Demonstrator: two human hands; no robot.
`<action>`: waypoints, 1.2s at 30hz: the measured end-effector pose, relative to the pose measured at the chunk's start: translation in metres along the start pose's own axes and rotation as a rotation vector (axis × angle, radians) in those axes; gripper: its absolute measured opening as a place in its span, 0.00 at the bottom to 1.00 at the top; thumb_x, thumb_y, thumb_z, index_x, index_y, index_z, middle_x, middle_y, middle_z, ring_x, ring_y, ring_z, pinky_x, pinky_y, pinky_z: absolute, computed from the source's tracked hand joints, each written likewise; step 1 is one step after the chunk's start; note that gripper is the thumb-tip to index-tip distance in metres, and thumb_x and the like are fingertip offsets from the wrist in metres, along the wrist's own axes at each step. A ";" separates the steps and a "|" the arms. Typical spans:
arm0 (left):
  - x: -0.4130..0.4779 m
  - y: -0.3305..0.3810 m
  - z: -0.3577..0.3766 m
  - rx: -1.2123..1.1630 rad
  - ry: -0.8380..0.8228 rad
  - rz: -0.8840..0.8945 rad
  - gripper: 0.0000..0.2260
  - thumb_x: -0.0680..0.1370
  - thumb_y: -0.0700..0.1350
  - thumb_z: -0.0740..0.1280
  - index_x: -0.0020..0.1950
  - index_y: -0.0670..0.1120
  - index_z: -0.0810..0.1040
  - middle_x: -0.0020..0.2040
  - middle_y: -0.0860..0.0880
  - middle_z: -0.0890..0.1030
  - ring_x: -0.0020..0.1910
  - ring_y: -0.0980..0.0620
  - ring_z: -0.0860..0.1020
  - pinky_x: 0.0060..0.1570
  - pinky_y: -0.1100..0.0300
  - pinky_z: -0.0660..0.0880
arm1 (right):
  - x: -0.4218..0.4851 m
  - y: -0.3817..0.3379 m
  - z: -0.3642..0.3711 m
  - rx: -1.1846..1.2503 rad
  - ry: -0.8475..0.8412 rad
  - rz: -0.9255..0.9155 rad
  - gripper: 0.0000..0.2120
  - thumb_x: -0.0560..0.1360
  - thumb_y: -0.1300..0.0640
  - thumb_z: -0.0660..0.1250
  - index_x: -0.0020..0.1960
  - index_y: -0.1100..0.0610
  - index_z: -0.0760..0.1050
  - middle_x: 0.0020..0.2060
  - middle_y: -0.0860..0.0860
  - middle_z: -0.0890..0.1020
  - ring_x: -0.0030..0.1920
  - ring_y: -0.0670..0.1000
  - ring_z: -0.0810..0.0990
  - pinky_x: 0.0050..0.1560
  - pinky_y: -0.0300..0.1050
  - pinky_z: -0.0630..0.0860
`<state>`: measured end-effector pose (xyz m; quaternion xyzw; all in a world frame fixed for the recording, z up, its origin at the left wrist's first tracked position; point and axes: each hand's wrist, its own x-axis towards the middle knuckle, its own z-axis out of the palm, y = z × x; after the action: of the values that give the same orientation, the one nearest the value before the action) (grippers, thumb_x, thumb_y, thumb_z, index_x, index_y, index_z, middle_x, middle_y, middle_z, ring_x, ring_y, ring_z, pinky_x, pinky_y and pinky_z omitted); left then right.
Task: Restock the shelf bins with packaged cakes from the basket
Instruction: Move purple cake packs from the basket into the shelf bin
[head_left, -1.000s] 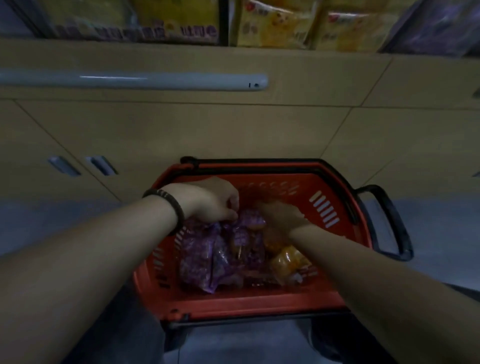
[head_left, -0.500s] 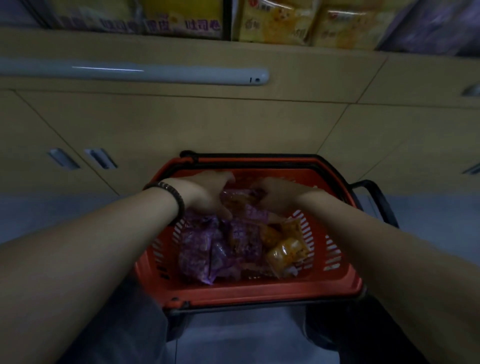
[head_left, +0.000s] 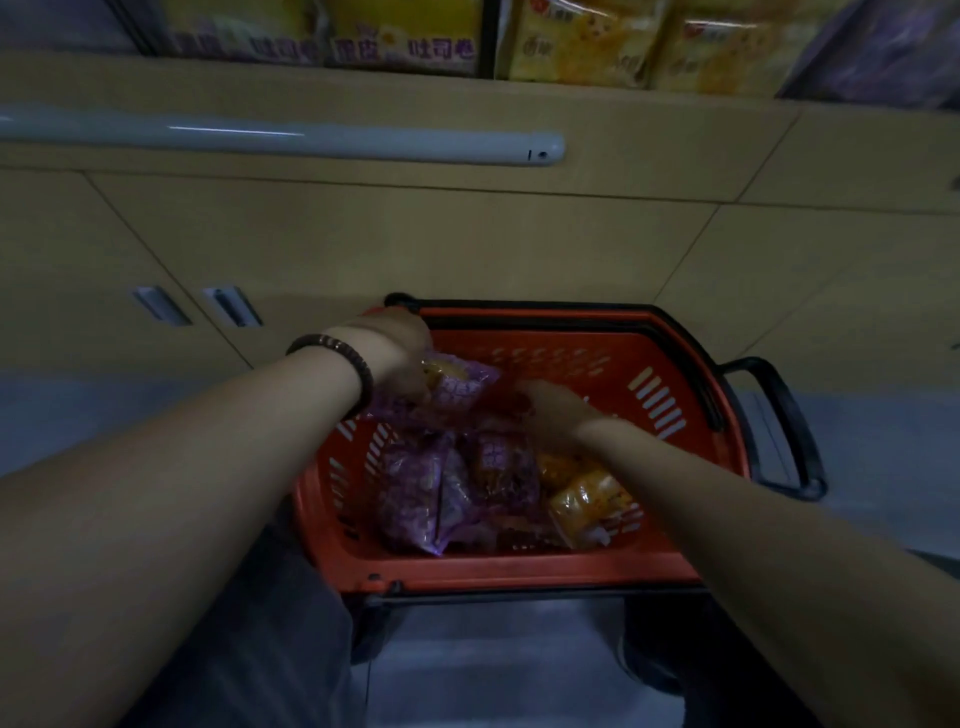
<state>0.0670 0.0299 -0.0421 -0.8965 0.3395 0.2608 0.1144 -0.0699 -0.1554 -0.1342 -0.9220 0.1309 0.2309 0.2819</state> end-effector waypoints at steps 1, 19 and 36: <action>0.000 -0.001 -0.001 0.008 -0.016 -0.017 0.21 0.74 0.60 0.78 0.59 0.47 0.84 0.54 0.47 0.84 0.52 0.46 0.83 0.46 0.55 0.81 | 0.000 -0.001 0.011 -0.024 -0.041 -0.070 0.26 0.77 0.50 0.73 0.74 0.48 0.73 0.68 0.49 0.80 0.68 0.54 0.79 0.67 0.45 0.75; -0.007 0.001 -0.017 -0.069 -0.096 -0.050 0.27 0.77 0.56 0.78 0.72 0.45 0.80 0.63 0.44 0.83 0.47 0.47 0.84 0.33 0.65 0.78 | -0.026 0.003 0.009 -0.622 0.037 -0.124 0.36 0.68 0.29 0.67 0.73 0.38 0.67 0.65 0.50 0.81 0.65 0.59 0.80 0.57 0.51 0.77; -0.123 0.068 -0.137 -0.344 0.108 0.265 0.23 0.73 0.49 0.82 0.63 0.54 0.77 0.53 0.45 0.83 0.34 0.47 0.84 0.33 0.50 0.85 | -0.233 -0.017 -0.207 -0.246 0.364 -0.177 0.14 0.76 0.47 0.76 0.60 0.47 0.80 0.48 0.45 0.83 0.48 0.48 0.81 0.48 0.48 0.78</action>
<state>-0.0031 -0.0059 0.1378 -0.8631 0.4104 0.2790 -0.0936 -0.1909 -0.2362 0.1424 -0.9837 0.0690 0.0495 0.1586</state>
